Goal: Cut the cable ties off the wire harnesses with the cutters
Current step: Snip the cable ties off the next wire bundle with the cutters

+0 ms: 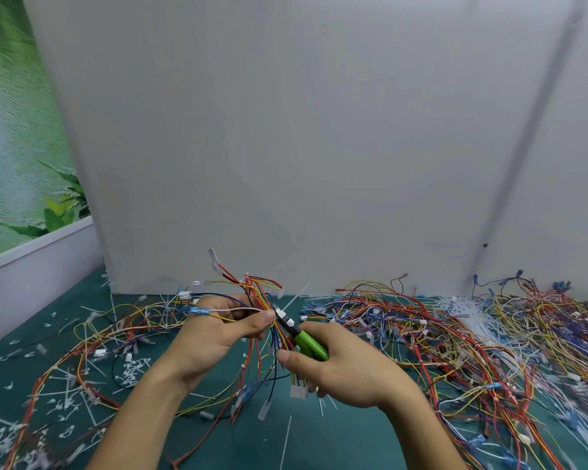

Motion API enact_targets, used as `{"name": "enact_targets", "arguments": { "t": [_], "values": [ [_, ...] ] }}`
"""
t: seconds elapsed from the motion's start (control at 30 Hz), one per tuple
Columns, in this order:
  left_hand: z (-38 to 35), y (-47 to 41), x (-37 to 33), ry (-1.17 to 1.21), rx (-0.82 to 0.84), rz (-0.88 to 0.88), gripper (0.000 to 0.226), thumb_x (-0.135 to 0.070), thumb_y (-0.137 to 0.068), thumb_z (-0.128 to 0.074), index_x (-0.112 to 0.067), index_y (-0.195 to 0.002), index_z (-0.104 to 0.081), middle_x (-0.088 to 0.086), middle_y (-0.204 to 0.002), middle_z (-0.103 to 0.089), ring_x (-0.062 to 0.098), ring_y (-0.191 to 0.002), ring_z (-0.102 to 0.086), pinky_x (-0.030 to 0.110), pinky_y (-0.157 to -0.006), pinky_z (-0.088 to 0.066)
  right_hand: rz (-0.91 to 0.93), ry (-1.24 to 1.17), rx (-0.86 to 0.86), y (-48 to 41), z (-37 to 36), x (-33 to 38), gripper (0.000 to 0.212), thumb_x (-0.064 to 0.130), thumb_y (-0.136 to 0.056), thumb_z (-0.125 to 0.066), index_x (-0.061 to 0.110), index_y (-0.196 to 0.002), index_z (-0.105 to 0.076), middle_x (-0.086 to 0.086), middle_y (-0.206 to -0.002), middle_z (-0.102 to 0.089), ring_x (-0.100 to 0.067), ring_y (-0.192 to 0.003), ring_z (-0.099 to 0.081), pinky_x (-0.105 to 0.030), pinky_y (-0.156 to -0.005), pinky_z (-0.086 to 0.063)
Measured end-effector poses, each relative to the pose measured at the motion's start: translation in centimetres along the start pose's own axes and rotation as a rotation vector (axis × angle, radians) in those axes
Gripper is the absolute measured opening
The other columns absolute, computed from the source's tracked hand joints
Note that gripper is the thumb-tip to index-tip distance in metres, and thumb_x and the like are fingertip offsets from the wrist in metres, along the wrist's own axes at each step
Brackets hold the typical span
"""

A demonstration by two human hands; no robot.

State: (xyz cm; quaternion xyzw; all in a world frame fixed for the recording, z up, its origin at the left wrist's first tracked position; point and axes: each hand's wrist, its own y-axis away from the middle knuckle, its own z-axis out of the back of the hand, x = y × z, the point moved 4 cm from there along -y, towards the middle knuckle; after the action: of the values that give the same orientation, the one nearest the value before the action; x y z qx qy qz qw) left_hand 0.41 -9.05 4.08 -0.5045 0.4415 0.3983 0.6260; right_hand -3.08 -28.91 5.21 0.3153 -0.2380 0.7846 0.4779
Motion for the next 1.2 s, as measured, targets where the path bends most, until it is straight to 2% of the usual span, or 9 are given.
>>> {"name": "enact_targets", "arguments": {
  "t": [0.1,0.17,0.27,0.4,0.57,0.8,0.93,1.07,1.2],
  "values": [
    [-0.11,0.06,-0.12,-0.018,0.008,-0.005,0.024,-0.035,-0.081,-0.082,-0.013,-0.088,-0.080,0.014,-0.082,-0.074,0.020,-0.075,-0.069,0.031,-0.076,-0.058,0.005,0.004,-0.011,-0.11,0.03,-0.09,0.039,0.051,-0.099,-0.061,0.012,-0.096,-0.058,-0.015,-0.087,-0.067,-0.024,-0.070,-0.069,-0.053,-0.075,-0.060],
    [-0.10,0.10,-0.18,0.021,0.007,0.003,0.033,-0.041,-0.077,-0.086,-0.012,-0.090,-0.080,0.017,-0.085,-0.074,0.022,-0.077,-0.069,0.033,-0.078,-0.059,0.006,-0.043,-0.026,-0.04,0.11,-0.11,0.036,0.049,-0.099,-0.061,0.014,-0.090,-0.057,-0.014,-0.076,-0.065,-0.019,-0.056,-0.063,-0.048,-0.064,-0.060],
    [-0.10,0.10,-0.23,0.073,0.024,0.003,0.043,-0.046,-0.071,-0.085,-0.010,-0.093,-0.079,0.019,-0.087,-0.073,0.023,-0.078,-0.067,0.037,-0.081,-0.058,0.002,-0.082,-0.022,0.16,0.17,0.05,0.038,0.051,-0.098,-0.062,0.015,-0.088,-0.058,-0.005,-0.069,-0.061,-0.019,-0.053,-0.057,-0.046,-0.055,-0.056],
    [-0.13,0.00,-0.13,0.059,0.017,-0.003,0.042,-0.047,-0.072,-0.084,-0.009,-0.091,-0.079,0.015,-0.082,-0.072,0.022,-0.076,-0.067,0.038,-0.079,-0.057,0.004,-0.072,-0.028,0.15,0.24,0.14,0.046,0.059,-0.095,-0.063,0.013,-0.091,-0.058,-0.008,-0.070,-0.063,-0.019,-0.056,-0.061,-0.050,-0.063,-0.058],
    [-0.15,0.03,-0.06,-0.005,0.010,-0.017,0.042,-0.051,-0.072,-0.082,-0.014,-0.092,-0.080,0.017,-0.084,-0.074,0.021,-0.077,-0.068,0.036,-0.079,-0.057,0.017,0.025,-0.025,-0.01,0.13,-0.03,0.051,0.062,-0.095,-0.061,0.011,-0.093,-0.056,-0.016,-0.087,-0.064,-0.031,-0.079,-0.067,-0.054,-0.078,-0.057],
    [-0.34,0.21,-0.43,0.108,0.030,0.002,0.042,-0.044,-0.071,-0.084,-0.009,-0.094,-0.079,0.014,-0.084,-0.073,0.022,-0.076,-0.066,0.037,-0.079,-0.056,0.021,-0.077,-0.033,-0.06,0.06,-0.22,0.043,0.058,-0.096,-0.062,0.016,-0.088,-0.058,-0.005,-0.068,-0.061,-0.015,-0.053,-0.055,-0.036,-0.055,-0.051],
    [-0.51,0.27,-0.54,0.099,0.031,0.000,0.027,-0.032,-0.082,-0.084,-0.007,-0.092,-0.078,0.013,-0.081,-0.071,0.022,-0.076,-0.064,0.038,-0.079,-0.056,0.033,-0.015,-0.047,-0.05,0.14,0.03,0.047,0.061,-0.096,-0.061,0.014,-0.089,-0.057,-0.017,-0.077,-0.062,-0.017,-0.058,-0.053,-0.044,-0.063,-0.055],
    [-0.47,0.31,-0.50,0.080,0.017,0.009,0.022,-0.028,-0.080,-0.079,-0.009,-0.092,-0.079,0.013,-0.080,-0.072,0.021,-0.075,-0.065,0.038,-0.080,-0.057,0.035,0.022,-0.018,-0.03,-0.02,0.06,0.050,0.061,-0.096,-0.060,0.011,-0.093,-0.054,-0.017,-0.086,-0.064,-0.031,-0.074,-0.065,-0.052,-0.076,-0.058],
    [-0.56,0.30,-0.54,0.094,0.020,0.007,0.033,-0.037,-0.077,-0.087,-0.009,-0.092,-0.079,0.012,-0.082,-0.073,0.021,-0.076,-0.066,0.034,-0.078,-0.057,0.042,0.007,-0.035,-0.14,0.04,-0.15,0.044,0.055,-0.099,-0.059,0.013,-0.090,-0.055,-0.016,-0.079,-0.063,-0.017,-0.056,-0.054,-0.040,-0.062,-0.054]
  ]
}}
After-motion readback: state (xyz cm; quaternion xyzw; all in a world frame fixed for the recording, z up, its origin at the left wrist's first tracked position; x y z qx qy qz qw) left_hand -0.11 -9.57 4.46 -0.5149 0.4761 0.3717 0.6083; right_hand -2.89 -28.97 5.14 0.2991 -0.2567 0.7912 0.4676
